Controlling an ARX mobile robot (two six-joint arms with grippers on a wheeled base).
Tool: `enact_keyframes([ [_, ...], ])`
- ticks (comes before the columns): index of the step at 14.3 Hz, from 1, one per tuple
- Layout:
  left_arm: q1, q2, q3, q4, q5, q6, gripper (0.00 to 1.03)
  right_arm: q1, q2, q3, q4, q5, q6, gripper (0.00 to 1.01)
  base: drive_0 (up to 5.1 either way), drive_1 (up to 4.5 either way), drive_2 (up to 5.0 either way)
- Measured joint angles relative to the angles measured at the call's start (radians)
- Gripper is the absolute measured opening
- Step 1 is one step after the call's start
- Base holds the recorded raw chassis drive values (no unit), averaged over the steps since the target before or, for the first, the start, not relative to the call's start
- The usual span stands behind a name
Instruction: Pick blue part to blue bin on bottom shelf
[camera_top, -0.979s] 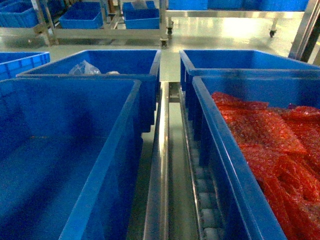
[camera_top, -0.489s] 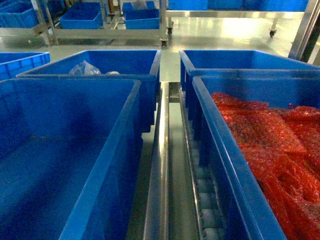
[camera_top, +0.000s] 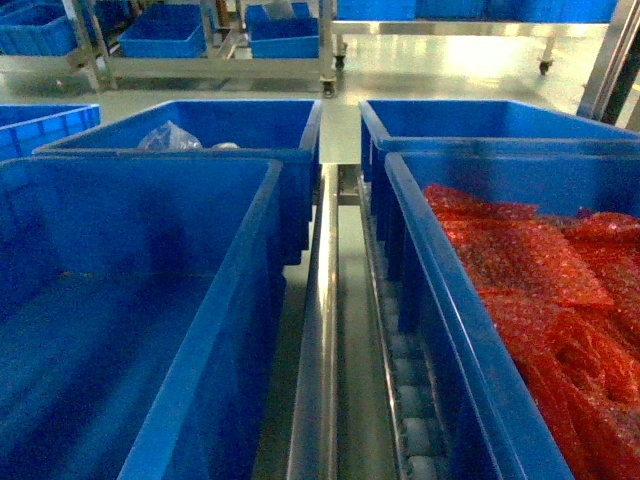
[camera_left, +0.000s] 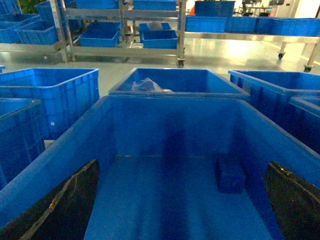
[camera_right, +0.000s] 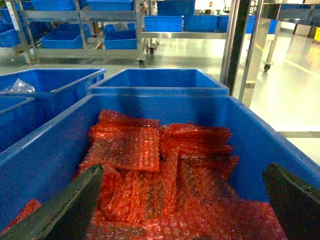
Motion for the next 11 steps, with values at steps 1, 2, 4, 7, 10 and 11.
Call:
enact_keyframes([
  [1, 0.000, 0.000, 0.000, 0.000, 0.000, 0.000, 0.98, 0.000, 0.000, 0.000, 0.000, 0.000, 0.000, 0.98, 0.0, 0.00, 0.0],
  [2, 0.000, 0.000, 0.000, 0.000, 0.000, 0.000, 0.98, 0.000, 0.000, 0.000, 0.000, 0.000, 0.000, 0.98, 0.0, 0.00, 0.0],
  [4, 0.000, 0.000, 0.000, 0.000, 0.000, 0.000, 0.98, 0.000, 0.000, 0.000, 0.000, 0.000, 0.000, 0.98, 0.0, 0.00, 0.0],
  [7, 0.000, 0.000, 0.000, 0.000, 0.000, 0.000, 0.98, 0.000, 0.000, 0.000, 0.000, 0.000, 0.000, 0.98, 0.0, 0.00, 0.0],
  [10, 0.000, 0.000, 0.000, 0.000, 0.000, 0.000, 0.98, 0.000, 0.000, 0.000, 0.000, 0.000, 0.000, 0.98, 0.0, 0.00, 0.0],
  [11, 0.000, 0.000, 0.000, 0.000, 0.000, 0.000, 0.98, 0.000, 0.000, 0.000, 0.000, 0.000, 0.000, 0.98, 0.0, 0.00, 0.0],
])
